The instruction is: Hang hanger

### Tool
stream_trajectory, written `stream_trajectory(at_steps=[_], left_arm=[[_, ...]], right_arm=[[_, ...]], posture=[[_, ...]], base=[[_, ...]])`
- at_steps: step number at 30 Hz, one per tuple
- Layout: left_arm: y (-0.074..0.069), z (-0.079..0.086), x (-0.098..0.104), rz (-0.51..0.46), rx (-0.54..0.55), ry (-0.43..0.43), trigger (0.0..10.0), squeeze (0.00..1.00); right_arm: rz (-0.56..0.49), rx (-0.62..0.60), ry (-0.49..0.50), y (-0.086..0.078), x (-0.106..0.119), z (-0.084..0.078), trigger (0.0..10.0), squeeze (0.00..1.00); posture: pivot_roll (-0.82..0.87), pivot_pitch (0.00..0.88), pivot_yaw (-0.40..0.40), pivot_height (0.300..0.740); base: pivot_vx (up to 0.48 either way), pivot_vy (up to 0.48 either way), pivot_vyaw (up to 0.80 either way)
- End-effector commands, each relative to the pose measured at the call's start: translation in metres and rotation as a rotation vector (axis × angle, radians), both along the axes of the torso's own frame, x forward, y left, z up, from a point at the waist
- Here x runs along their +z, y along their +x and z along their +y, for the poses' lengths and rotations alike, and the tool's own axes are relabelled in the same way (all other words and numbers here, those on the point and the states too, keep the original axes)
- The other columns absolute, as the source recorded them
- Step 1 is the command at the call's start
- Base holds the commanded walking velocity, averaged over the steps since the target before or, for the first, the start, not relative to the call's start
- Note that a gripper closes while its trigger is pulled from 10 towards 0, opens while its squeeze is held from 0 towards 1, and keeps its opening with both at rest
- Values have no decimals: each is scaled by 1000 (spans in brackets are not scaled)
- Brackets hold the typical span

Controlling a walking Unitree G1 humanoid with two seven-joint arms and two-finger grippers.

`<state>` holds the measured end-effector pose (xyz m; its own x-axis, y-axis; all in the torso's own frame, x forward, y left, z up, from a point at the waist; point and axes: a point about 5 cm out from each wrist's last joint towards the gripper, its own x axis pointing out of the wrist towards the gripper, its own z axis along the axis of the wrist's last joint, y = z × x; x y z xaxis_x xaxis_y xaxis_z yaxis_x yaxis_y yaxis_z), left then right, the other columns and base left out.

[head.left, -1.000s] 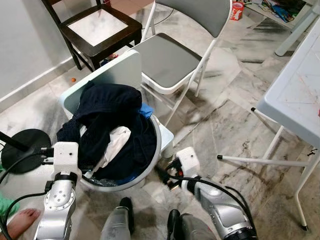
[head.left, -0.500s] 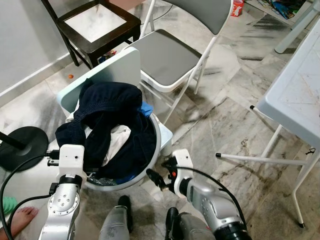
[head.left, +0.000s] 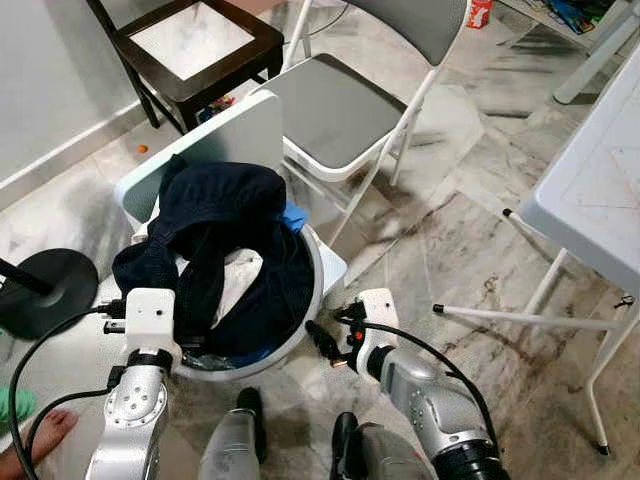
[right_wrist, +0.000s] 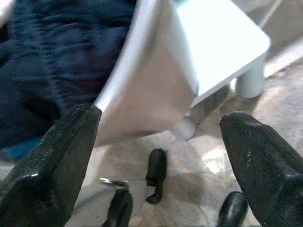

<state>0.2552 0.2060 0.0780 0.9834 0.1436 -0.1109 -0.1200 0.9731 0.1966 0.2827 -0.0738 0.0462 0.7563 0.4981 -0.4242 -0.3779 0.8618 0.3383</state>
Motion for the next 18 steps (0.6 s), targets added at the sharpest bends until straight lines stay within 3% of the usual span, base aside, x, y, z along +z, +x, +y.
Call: stream_trajectory(at_steps=[1,18], left_arm=[[-4,-3,-6,37,-15,-6,10000,0],[5,-3,1,20,-12,17,10000,0]], right_arm=[[36,-16,-8,-7,-10,-3,10000,0],[3,-56,-23,-2,-6,-8,10000,0]], posture=[[138,349,-68,740],[134,335,-57,740]], base=[[0,398,0],[0,405,0]])
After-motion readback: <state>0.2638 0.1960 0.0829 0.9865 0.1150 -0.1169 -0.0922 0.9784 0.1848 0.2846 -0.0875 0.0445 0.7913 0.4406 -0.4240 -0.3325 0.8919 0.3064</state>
